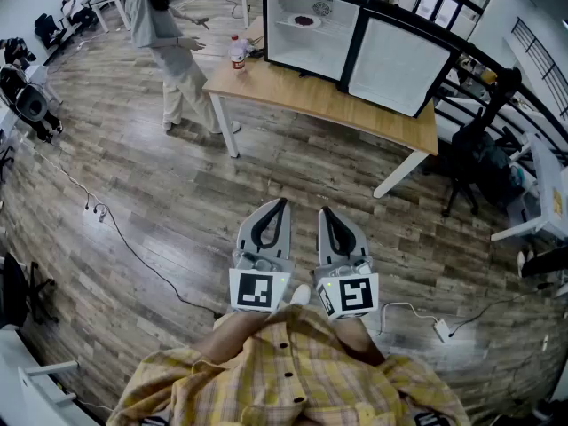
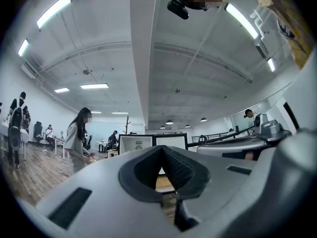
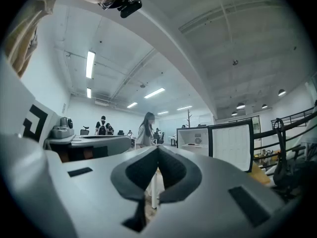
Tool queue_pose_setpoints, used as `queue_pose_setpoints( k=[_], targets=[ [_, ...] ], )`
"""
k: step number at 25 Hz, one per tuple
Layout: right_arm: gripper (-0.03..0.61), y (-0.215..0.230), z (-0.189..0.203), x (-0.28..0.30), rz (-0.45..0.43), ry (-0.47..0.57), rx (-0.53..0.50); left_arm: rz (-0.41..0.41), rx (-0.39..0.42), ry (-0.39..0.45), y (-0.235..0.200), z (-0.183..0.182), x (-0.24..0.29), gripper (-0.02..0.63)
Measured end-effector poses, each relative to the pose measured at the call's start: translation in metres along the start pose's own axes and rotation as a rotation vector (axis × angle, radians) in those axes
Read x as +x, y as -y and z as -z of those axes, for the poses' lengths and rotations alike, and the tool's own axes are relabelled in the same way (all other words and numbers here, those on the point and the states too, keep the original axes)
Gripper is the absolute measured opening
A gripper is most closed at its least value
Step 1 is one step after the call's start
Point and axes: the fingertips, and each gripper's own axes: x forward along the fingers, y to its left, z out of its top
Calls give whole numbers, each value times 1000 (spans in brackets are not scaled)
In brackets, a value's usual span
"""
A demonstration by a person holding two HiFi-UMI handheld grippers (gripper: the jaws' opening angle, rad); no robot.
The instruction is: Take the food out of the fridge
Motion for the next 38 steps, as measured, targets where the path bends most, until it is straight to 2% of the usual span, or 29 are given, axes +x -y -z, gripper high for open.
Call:
queue_pose_setpoints(
  k=[17,32,35,38],
  targets=[
    [8,4,2,-2,-6,5,18,7,7,-19,8,7,2,8],
    [8,38,14,-15,-57,1,50,-51,44,-26,30,16,14,7],
    [8,47,16,-18,-52,9,17,-46,42,-47,41,22,16,8],
    [8,54,15,-16,-48,17,31,-31,65,-49,47,20,21,7]
  ],
)
